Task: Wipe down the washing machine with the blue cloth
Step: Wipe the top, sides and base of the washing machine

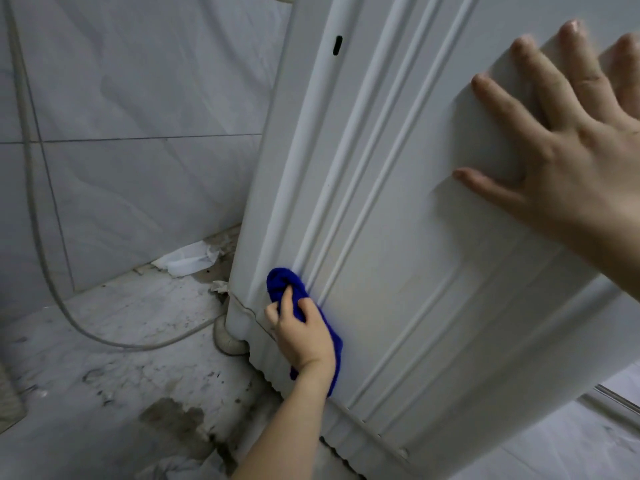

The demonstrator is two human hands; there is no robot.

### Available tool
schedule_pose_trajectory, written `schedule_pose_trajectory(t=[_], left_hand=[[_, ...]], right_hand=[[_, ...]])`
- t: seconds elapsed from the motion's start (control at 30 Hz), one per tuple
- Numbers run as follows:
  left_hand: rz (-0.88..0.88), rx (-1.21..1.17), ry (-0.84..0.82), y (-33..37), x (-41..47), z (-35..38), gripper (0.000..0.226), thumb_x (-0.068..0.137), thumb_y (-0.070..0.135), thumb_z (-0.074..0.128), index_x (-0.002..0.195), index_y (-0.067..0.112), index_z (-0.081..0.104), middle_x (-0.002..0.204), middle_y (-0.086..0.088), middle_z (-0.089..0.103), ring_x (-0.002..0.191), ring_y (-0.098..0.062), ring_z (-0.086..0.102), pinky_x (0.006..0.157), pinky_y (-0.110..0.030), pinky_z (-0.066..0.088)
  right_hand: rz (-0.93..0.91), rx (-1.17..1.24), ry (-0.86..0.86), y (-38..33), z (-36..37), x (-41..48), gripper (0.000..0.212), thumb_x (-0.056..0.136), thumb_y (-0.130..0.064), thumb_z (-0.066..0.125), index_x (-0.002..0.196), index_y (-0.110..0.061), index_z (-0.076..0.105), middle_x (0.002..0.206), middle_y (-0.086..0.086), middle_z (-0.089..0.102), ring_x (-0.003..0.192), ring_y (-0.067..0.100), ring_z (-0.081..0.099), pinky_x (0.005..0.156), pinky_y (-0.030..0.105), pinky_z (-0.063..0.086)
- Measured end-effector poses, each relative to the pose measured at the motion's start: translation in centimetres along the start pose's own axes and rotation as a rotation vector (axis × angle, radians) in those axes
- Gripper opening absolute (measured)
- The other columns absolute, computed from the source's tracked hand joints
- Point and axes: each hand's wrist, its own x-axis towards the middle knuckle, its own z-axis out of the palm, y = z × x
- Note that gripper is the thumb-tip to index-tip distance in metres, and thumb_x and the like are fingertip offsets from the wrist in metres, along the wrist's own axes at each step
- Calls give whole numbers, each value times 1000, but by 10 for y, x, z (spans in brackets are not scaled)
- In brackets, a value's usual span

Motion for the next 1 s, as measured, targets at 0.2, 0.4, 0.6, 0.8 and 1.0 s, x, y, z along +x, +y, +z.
schedule_pose_trajectory(t=[0.2, 0.4, 0.6, 0.8, 1.0], left_hand=[[371, -170, -52, 74, -27, 32, 32, 92, 21, 54, 121, 15, 66, 102, 4, 46, 74, 4, 51, 60, -11, 41], [169, -173, 69, 31, -23, 32, 29, 91, 22, 55, 116, 18, 69, 107, 6, 50, 77, 4, 53, 62, -19, 42], [27, -153, 27, 27, -19, 17, 32, 94, 22, 54, 123, 22, 65, 115, 8, 49, 78, -1, 56, 61, -13, 38], [216, -181, -53, 69, -21, 25, 34, 91, 21, 60, 125, 18, 62, 106, 5, 45, 72, 3, 52, 60, -10, 38], [263, -195, -5, 81, -18, 40, 37, 86, 23, 64, 123, 22, 64, 105, 6, 46, 73, 2, 52, 59, -9, 38]], right_hand=[[12, 68, -4, 2, 8, -1, 75, 99, -71, 35, 159, -28, 23, 168, 14, 19, 156, 40, 7, 119, 68, 19], [9, 82, 3, 4, 10, -2, 72, 99, -69, 37, 158, -29, 24, 168, 14, 20, 156, 36, 4, 118, 69, 20], [14, 88, -6, 3, 6, -1, 74, 99, -69, 39, 158, -27, 27, 167, 14, 21, 155, 42, 9, 118, 68, 20], [13, 87, 32, 2, 9, -2, 74, 99, -67, 42, 158, -25, 29, 166, 15, 24, 155, 40, 9, 118, 68, 22], [6, 72, 14, 3, 7, -2, 73, 100, -67, 41, 158, -24, 29, 166, 16, 25, 155, 43, 13, 118, 69, 21]])
